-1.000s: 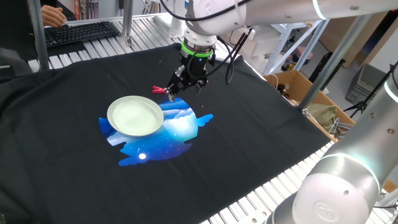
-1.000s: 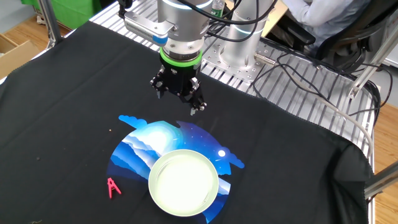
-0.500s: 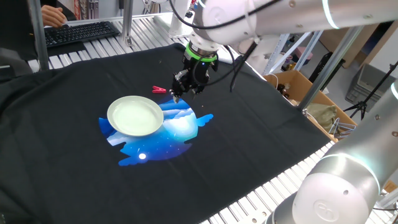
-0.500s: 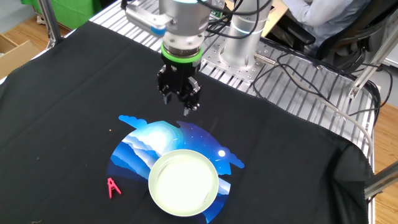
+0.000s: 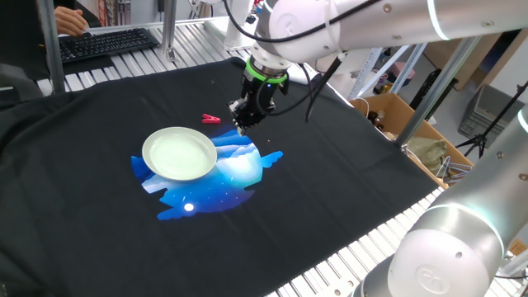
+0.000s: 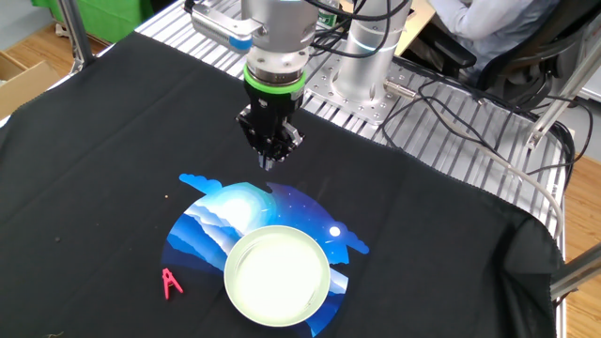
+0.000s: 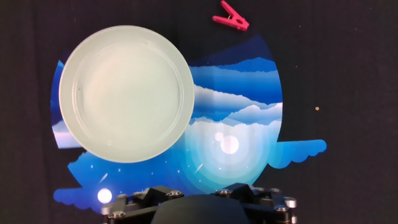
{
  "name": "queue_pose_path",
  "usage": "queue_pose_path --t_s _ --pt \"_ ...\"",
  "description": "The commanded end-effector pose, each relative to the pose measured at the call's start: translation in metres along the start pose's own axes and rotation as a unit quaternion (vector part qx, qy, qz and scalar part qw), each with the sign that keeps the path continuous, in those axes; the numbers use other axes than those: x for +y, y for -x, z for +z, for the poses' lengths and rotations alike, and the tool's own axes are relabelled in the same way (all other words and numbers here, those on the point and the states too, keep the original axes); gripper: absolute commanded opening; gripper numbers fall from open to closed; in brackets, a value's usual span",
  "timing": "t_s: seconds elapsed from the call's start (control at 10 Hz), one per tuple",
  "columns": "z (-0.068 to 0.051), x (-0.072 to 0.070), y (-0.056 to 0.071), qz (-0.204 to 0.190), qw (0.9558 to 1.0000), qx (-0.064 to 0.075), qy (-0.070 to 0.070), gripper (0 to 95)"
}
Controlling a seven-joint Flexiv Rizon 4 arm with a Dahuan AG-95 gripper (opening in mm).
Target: Use a clamp
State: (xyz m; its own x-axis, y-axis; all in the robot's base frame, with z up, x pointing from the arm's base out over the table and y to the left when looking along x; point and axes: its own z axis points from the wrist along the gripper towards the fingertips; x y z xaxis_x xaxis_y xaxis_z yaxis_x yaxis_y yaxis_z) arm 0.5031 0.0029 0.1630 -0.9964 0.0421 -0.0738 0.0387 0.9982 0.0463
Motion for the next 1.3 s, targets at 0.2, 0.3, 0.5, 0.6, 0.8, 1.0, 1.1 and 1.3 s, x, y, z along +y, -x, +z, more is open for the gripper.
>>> queue_pose_path --t_s 0.2,0.3,0.5,0.6,0.8,1.0,1.1,1.3 --pt "0.005 0.0 0.013 -0.024 0.9997 -0.002 -0.001 0.0" --pt "0.009 0.0 0.02 -0.032 0.9995 -0.002 -0.001 0.0" --pt "0.017 0.0 0.034 -0.042 0.9991 -0.002 -0.001 0.0" --pt "0.021 0.0 0.042 -0.046 0.9989 -0.002 0.0 0.0" --pt "0.027 -0.002 0.055 -0.053 0.9986 -0.002 0.0 0.0" --pt "0.031 -0.004 0.066 -0.056 0.9984 -0.002 0.0 0.0" --pt "0.035 -0.005 0.073 -0.059 0.9983 -0.003 0.0 0.0" --pt "0.041 -0.007 0.085 -0.062 0.9981 -0.005 0.001 0.0"
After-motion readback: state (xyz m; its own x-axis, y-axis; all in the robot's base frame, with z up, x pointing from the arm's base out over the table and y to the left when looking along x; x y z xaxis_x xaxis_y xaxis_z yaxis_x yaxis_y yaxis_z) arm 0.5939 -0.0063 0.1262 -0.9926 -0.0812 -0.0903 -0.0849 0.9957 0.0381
